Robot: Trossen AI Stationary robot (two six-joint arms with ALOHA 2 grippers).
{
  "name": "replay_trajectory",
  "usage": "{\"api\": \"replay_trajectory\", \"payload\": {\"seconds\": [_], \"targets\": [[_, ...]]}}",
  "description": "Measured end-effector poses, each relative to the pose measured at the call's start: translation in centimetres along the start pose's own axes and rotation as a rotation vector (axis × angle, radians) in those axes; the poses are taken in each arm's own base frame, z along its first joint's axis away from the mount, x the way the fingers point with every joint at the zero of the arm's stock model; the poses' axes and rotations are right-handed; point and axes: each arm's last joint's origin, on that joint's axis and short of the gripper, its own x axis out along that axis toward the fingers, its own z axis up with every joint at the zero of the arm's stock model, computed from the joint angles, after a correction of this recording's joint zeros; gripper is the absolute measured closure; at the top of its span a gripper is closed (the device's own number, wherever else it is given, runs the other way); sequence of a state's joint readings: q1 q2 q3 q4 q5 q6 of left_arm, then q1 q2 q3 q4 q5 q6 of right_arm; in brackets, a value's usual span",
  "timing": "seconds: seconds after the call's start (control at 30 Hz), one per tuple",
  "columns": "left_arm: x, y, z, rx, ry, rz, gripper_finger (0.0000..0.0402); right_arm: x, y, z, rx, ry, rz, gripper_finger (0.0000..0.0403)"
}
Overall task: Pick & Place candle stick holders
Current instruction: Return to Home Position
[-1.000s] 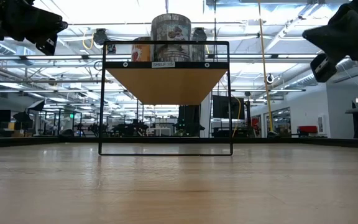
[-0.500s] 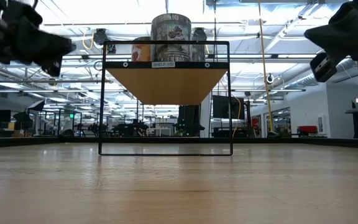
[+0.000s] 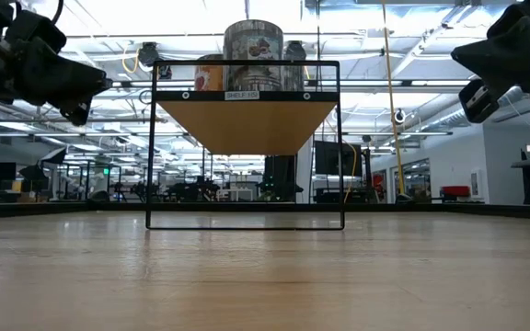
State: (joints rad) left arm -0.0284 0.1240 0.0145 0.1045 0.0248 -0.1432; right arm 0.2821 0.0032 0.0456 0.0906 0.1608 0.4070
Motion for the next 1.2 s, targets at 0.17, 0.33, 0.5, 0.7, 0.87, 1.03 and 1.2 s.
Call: {"api": "replay_trajectory", "payload": {"seconds": [0.17,0.33,0.5,0.7,0.87,1.03,1.2], "targets": [[0.0,0.0,0.03,-0.016,-0.002,0.0,0.0321,0.0,0.01,0.01,-0.035,-0.001,0.003,0.0403],[0.0,0.0,0.03,-0.016,-0.003,0.0,0.0321,0.0,0.02,0.02,-0.028,0.0,0.005,0.0403],[0.0,0.0,0.03,-0.017,-0.003,0.0,0.0321,0.0,0.02,0.02,-0.028,0.0,0.005,0.0403],[0.0,0.0,0.03,-0.017,-0.003,0.0,0.0321,0.0,0.02,0.01,-0.027,0.0,0.005,0.0403],[0.0,0.0,0.03,-0.017,-0.003,0.0,0.0321,0.0,0.02,0.02,-0.027,0.0,0.006,0.0403],[0.0,0.0,0.03,-0.017,-0.003,0.0,0.0321,0.0,0.02,0.01,-0.027,0.0,0.006,0.0403],[0.0,0.0,0.04,-0.018,-0.003,0.0,0.0321,0.0,0.02,0.01,-0.027,0.0,0.006,0.0403]]}}
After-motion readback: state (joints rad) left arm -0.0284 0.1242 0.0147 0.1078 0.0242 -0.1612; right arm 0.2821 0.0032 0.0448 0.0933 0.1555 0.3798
